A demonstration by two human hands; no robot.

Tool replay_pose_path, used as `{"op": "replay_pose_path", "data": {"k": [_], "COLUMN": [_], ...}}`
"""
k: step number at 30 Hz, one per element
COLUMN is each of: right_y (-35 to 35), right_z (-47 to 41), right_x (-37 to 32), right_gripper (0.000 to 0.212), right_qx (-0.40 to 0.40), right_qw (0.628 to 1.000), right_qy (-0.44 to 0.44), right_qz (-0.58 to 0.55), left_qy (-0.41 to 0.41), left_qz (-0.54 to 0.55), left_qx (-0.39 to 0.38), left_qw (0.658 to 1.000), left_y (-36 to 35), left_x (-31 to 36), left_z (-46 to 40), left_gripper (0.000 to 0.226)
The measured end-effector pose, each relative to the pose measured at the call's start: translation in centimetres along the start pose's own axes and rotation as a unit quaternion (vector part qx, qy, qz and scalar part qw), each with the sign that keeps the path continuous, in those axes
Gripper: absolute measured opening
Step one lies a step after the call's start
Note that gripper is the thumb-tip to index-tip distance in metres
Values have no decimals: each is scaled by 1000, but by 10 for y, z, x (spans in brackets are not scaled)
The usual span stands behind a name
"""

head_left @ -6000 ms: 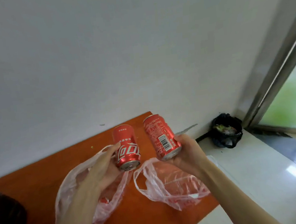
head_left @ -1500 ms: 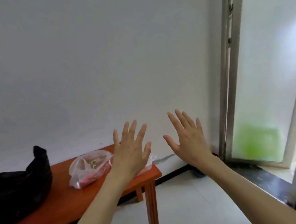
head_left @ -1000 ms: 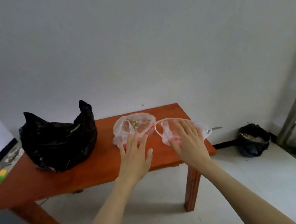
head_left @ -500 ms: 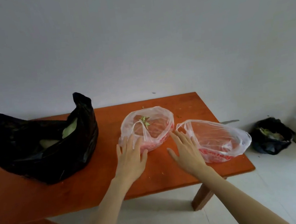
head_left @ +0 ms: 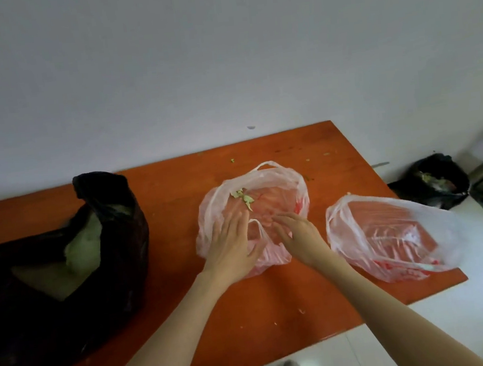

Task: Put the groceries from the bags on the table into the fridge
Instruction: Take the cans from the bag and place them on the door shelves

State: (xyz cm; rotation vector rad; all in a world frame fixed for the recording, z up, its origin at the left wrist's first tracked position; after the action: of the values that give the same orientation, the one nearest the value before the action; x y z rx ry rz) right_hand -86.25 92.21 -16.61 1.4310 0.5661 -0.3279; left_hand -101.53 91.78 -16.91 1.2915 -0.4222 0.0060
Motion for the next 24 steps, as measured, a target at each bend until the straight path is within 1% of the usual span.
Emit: {"op": "replay_pose_path", "data": {"k": [3,7,10,12,15,16,19,22,24], "right_y": [-17,-39,-58,-65,-68,-70,-77,-77,-77], "right_z": [-23,-42,-48,-55,-63,-63,-68,-70,-72], "right_x": [14,24,28,31,39,42,45,45,51], "right_gripper": [32,31,33,35,33,33,34,36,39], "right_qx": [-58,-136,-227,-268,-350,-363,-329,-328,-335], "right_qw": [998,987,969,959,934,928,940,940,939], "right_qy": [27,77,87,87,64,63,81,90,74], "right_qz": [22,26,31,18,41,48,46,31,20], "left_qy": [-11,-8,-10,-12,-4,-2,10,16,20], "left_qz": [-26,-41,-47,-32,-9,-8,-13,-18,-30], "left_qx": [-61,-97,-69,-37,-3,7,26,19,12], "left_qw": [998,994,996,999,1000,1000,1000,1000,999], "left_y": [-24,-45,-52,-54,-58,-60,-64,-67,-69], "left_x": [-3,-13,-16,-17,-20,-21,-23,-22,-23], "left_z": [-8,-9,-6,-6,-7,-7,-4,-3,-3], "left_gripper": [73,82,80,76,66,63,60,62,63]}}
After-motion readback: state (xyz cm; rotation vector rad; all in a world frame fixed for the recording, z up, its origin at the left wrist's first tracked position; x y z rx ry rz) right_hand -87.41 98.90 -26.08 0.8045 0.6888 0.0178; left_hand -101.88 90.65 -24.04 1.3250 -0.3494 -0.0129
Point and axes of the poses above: each hand's wrist, its own z-axis away from the middle knuckle, its own y-axis out of the back of the hand, x = y × z, the point moved 4 cm from there along -z, towards the middle knuckle, and after that the axes turned 2 degrees about y, right-handed, at the moved point
